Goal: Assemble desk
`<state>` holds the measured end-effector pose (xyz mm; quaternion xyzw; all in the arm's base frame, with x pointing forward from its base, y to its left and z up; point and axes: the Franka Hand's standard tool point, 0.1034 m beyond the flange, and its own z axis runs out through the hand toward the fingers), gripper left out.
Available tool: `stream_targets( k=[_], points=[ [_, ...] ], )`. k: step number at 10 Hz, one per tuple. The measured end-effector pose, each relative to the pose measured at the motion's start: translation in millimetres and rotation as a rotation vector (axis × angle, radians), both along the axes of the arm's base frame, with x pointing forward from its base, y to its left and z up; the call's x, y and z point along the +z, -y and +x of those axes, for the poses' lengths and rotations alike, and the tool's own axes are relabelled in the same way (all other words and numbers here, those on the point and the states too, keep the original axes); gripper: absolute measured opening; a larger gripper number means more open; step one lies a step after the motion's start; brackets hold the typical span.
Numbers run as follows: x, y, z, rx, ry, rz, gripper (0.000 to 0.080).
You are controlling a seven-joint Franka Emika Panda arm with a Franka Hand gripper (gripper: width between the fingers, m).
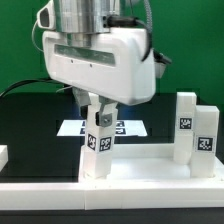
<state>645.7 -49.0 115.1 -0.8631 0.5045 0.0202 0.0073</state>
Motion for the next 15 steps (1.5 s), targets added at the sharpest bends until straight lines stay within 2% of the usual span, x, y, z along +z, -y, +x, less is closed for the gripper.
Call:
stream_targets(
  k=[1, 3, 5, 6, 7, 8, 9, 10, 11, 13, 15],
  points=[
    [0.1, -2.1, -0.8, -0.247, -0.009, -0.001, 0.0290],
    [-0.4, 0.8, -1.2, -0.529, -0.005, 0.005, 0.0290],
    [-0.6, 1.2, -2.0, -0.573, -0.004, 0.000, 0.0290],
    [-1.3, 0.8, -2.0, -0.561, -0.003, 0.000, 0.0381],
    [-1.5, -1.0, -2.9, -0.468, -0.005, -0.011, 0.0381],
    [-1.7, -7.9, -2.8, -0.296, -0.004, -0.025, 0.0555],
    [-2.6, -15.3, -1.9, -0.118, 0.006, -0.020, 0.0633],
    [-4.5, -20.3, -3.5, 0.057, 0.006, -0.015, 0.0644],
    [-6.7, -22.7, -5.0, 0.102, 0.019, -0.019, 0.0644],
    [-7.2, -20.4, -5.6, 0.287, 0.021, -0.016, 0.0649],
    [-8.4, -11.6, -2.4, 0.687, 0.046, -0.053, 0.0649]
  ],
)
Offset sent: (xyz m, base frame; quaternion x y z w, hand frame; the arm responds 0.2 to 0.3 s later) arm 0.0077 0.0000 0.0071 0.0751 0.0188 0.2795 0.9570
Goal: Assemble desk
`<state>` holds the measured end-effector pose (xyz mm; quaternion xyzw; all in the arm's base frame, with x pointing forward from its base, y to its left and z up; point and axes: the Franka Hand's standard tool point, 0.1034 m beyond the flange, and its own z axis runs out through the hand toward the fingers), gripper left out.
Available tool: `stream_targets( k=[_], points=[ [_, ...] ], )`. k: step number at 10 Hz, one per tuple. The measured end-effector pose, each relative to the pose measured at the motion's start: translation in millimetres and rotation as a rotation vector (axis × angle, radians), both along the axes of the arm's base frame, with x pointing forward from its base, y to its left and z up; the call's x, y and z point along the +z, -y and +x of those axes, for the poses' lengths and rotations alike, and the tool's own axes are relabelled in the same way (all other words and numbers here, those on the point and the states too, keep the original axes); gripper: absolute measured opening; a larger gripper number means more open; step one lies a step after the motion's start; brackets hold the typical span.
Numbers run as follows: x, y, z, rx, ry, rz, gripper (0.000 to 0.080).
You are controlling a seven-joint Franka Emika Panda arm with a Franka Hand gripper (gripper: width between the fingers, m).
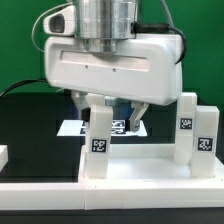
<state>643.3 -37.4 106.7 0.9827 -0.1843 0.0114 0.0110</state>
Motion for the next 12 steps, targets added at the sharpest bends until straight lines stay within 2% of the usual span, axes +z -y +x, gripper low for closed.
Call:
stream_targets(
  k=[1, 4, 6, 10, 12],
  points=[
    [-2.9, 2.7, -0.6, 0.167, 0.008, -0.010, 0.0649],
    [-4.8, 4.7, -2.3, 0.150, 0.006, -0.010, 0.0620],
    [-5.4, 4.9, -2.6, 0.068, 0.008, -0.008, 0.0285],
    [-5.8, 6.6, -2.8, -0.181, 0.015, -0.004, 0.0287],
    [-6.5, 7.6, -4.0, -0.574, 0.030, 0.013, 0.0287]
  ],
)
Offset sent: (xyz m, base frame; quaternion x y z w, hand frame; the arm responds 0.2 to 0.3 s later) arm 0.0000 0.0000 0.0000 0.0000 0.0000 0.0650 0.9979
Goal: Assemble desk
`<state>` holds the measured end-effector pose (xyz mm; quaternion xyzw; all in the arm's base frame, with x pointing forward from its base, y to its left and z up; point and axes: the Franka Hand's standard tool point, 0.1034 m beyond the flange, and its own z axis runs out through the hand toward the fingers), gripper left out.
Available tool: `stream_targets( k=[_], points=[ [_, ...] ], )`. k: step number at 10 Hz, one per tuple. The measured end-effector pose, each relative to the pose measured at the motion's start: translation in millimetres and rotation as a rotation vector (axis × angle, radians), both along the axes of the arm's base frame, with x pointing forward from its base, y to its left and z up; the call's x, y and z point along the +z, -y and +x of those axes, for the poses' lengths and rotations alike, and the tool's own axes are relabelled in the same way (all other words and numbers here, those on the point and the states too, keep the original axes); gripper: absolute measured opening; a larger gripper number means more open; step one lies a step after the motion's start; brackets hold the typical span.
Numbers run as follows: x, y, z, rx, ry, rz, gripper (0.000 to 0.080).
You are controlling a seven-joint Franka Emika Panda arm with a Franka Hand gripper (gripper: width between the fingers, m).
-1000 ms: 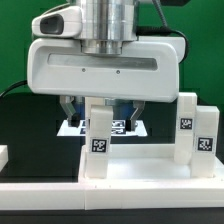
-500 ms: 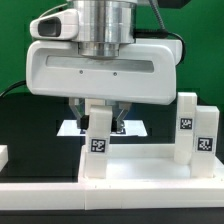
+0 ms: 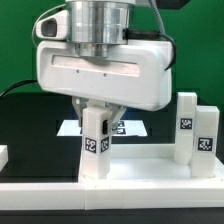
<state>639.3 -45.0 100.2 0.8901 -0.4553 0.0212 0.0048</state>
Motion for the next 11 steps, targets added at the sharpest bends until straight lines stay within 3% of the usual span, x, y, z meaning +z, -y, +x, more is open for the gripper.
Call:
stream_targets(
  k=[4, 7, 8, 9, 10, 11],
  points=[
    [-1.3, 6.5, -5.5, -0.452, 0.054, 0.097, 0.0288],
    [-1.5, 6.1, -5.5, -0.514, 0.053, 0.099, 0.0288],
    [-1.4, 4.9, -5.2, -0.454, 0.051, 0.090, 0.0370],
    [0.2, -0.9, -2.5, -0.260, 0.049, 0.053, 0.0549],
    [-2.5, -7.3, -2.7, -0.080, 0.056, 0.035, 0.0549],
    [-4.3, -5.3, -5.5, 0.039, 0.070, 0.024, 0.0618]
  ],
)
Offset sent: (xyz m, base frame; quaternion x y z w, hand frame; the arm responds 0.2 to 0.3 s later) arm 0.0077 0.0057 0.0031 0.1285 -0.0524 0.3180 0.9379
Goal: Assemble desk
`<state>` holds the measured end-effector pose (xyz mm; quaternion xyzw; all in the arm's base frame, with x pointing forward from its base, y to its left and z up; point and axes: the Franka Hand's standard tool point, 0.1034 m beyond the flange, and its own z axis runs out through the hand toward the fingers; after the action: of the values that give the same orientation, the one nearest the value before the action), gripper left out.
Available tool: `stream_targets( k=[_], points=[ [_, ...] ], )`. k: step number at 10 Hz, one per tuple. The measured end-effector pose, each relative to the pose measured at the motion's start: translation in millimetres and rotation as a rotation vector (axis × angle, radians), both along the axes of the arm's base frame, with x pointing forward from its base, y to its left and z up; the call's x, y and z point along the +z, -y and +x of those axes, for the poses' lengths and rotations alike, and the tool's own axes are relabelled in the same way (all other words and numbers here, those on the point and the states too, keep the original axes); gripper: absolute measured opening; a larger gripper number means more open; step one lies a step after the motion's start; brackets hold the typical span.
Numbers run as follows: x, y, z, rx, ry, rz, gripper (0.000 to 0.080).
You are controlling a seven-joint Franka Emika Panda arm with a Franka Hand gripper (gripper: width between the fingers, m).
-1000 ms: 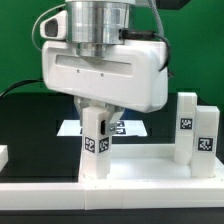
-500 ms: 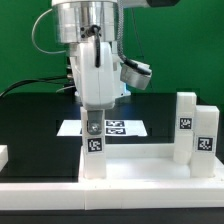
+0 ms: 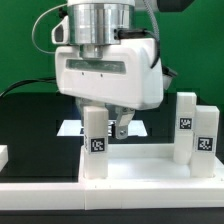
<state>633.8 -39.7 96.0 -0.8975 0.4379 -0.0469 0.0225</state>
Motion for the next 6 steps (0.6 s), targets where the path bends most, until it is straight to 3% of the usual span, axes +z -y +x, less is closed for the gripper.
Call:
stream_targets(
  k=[1, 6],
  points=[
    [0.2, 3.9, -7.4, 0.083, 0.012, -0.015, 0.0643],
    [-1.6, 6.0, -8.8, 0.416, 0.004, -0.055, 0.0649]
  ],
)
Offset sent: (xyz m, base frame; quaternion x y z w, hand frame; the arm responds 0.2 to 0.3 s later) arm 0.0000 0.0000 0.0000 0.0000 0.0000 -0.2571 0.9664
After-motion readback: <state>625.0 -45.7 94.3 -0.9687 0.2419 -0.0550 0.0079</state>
